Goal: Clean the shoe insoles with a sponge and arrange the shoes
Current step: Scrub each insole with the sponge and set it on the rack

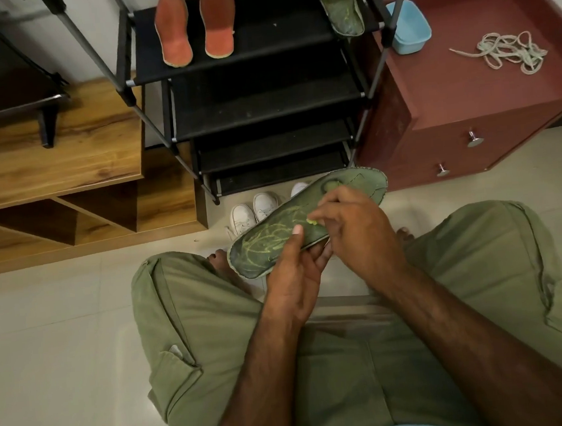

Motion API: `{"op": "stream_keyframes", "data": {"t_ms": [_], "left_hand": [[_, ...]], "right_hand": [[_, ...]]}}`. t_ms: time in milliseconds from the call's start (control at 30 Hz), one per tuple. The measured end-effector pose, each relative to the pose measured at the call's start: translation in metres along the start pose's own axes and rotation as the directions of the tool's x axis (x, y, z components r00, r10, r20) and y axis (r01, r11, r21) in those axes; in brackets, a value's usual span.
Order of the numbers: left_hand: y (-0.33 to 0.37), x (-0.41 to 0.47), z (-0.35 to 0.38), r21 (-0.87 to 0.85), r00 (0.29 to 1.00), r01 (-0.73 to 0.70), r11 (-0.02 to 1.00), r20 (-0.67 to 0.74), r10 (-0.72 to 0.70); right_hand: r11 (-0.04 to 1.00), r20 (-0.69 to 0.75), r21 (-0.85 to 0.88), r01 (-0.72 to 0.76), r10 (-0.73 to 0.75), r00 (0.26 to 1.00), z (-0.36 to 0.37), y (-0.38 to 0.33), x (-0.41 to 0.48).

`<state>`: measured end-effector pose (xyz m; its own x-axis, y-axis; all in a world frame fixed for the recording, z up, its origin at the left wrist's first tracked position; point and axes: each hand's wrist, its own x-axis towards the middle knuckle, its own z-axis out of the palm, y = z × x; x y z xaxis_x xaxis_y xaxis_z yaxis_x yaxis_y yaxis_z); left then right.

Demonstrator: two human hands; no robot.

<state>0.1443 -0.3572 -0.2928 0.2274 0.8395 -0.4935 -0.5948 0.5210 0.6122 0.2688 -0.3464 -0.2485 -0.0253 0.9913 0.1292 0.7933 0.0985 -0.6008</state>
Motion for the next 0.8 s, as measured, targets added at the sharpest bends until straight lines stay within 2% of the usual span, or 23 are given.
{"op": "stream_keyframes", "data": {"t_ms": [100,233,267,367,400,500,533,633,767,800], "left_hand": [[0.000,-0.001,0.004,-0.031,1.000,0.002,1.000,-0.018,-0.002],[0.001,-0.001,0.000,-0.026,1.000,-0.007,1.000,0.011,0.007],[0.001,-0.001,0.001,-0.025,1.000,-0.003,1.000,0.010,0.003],[0.001,-0.001,0.004,-0.047,1.000,-0.003,0.999,-0.001,0.003],[0.001,-0.001,0.004,-0.051,1.000,-0.007,0.999,-0.002,0.007],[0.002,-0.002,0.002,-0.044,1.000,-0.010,0.999,0.011,0.010],[0.002,-0.002,0.002,-0.044,1.000,-0.010,0.999,0.010,0.010],[0.002,-0.002,0.006,-0.055,1.000,-0.002,0.998,0.001,0.003],[0.003,-0.003,0.005,-0.060,1.000,-0.013,0.998,0.002,0.013],[0.003,-0.003,0.005,-0.056,1.000,-0.016,0.998,-0.003,0.015]], "right_hand": [[0.989,-0.087,0.004,-0.149,0.148,0.985,0.000,0.008,0.013],[0.999,0.030,0.001,0.045,-0.045,0.999,0.003,-0.006,0.004],[0.999,0.033,0.007,0.049,-0.050,0.998,0.003,-0.004,0.006],[0.991,-0.081,0.044,-0.126,0.129,0.988,0.003,0.006,0.018],[0.990,-0.088,0.039,-0.137,0.140,0.986,0.004,0.005,0.019],[0.999,0.032,0.001,-0.033,0.033,0.999,0.004,-0.005,0.015],[0.999,0.049,0.007,-0.048,0.047,0.998,0.003,-0.004,0.016],[0.974,-0.023,0.027,-0.226,0.226,0.974,-0.002,0.002,0.028],[0.995,0.069,0.011,-0.104,0.103,0.992,0.003,-0.007,0.022],[0.993,0.079,0.018,-0.117,0.115,0.990,0.002,-0.006,0.022]]}}
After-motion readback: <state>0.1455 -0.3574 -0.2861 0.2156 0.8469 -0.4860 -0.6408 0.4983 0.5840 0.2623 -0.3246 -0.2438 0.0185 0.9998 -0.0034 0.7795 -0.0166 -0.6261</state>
